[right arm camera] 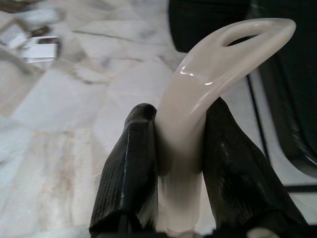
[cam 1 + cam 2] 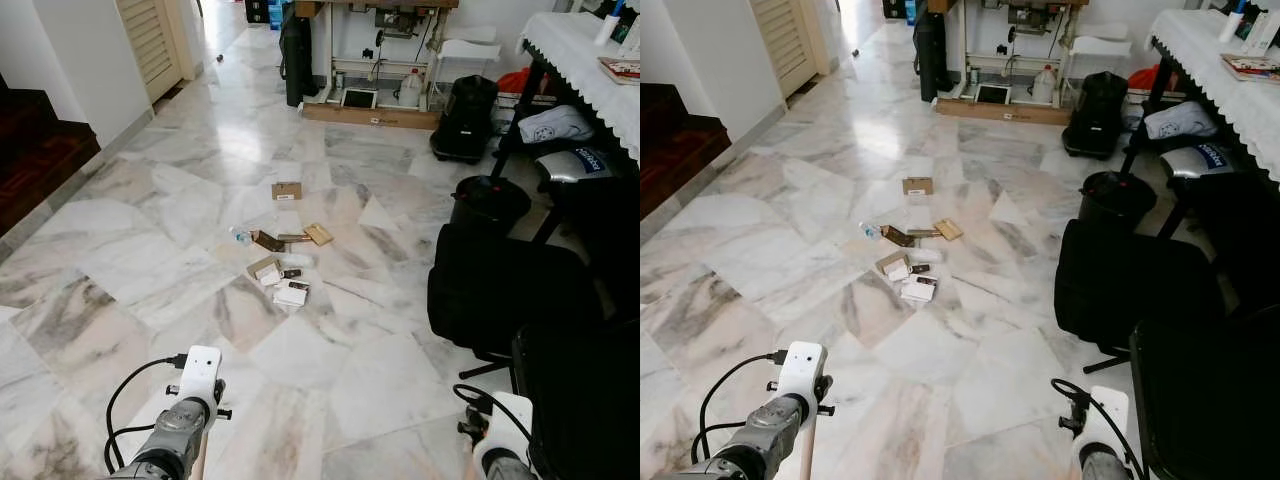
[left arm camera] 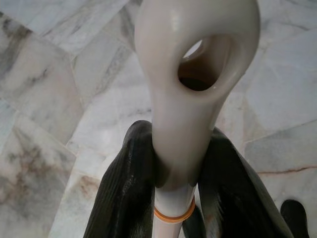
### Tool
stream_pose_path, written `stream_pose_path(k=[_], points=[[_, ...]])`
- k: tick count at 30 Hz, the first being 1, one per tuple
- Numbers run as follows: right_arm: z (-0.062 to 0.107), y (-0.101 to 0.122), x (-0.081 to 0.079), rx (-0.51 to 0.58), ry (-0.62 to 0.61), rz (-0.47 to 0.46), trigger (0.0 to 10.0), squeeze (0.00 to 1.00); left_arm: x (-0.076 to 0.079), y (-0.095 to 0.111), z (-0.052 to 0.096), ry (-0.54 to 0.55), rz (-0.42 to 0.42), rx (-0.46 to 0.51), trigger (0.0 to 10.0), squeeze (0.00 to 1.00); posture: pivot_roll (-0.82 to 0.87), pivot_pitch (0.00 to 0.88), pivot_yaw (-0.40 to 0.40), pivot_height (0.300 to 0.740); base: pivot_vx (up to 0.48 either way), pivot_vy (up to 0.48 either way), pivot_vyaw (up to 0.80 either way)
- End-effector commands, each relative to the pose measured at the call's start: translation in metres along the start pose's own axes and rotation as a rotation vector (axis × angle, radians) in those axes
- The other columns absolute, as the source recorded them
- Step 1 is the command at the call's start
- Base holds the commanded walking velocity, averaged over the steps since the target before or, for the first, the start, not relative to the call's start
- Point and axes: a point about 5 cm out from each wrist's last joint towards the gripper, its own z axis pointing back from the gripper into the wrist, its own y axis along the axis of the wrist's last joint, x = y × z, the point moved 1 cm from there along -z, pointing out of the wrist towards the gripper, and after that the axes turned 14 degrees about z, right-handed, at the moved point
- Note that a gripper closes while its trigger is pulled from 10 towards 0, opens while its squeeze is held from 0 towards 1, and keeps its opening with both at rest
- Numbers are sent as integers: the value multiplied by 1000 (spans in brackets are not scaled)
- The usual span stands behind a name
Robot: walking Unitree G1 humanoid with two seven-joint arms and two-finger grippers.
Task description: Sweep floor
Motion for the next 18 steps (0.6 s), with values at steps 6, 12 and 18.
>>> stream_pose_path(k=[6,12,18], points=[[-2,4,-26,-17,66,14,10000,0,-9,-11,2,41,35,-41,10000,0,-93,0,38,740,0,0,0],[0,1,-32,2,109,50,10000,0,-11,-6,2,54,35,-30,10000,0,-141,0,54,740,0,0,0],[2,-7,-22,-40,46,-7,10000,0,-13,-6,2,67,55,-25,10000,0,-179,0,41,740,0,0,0]])
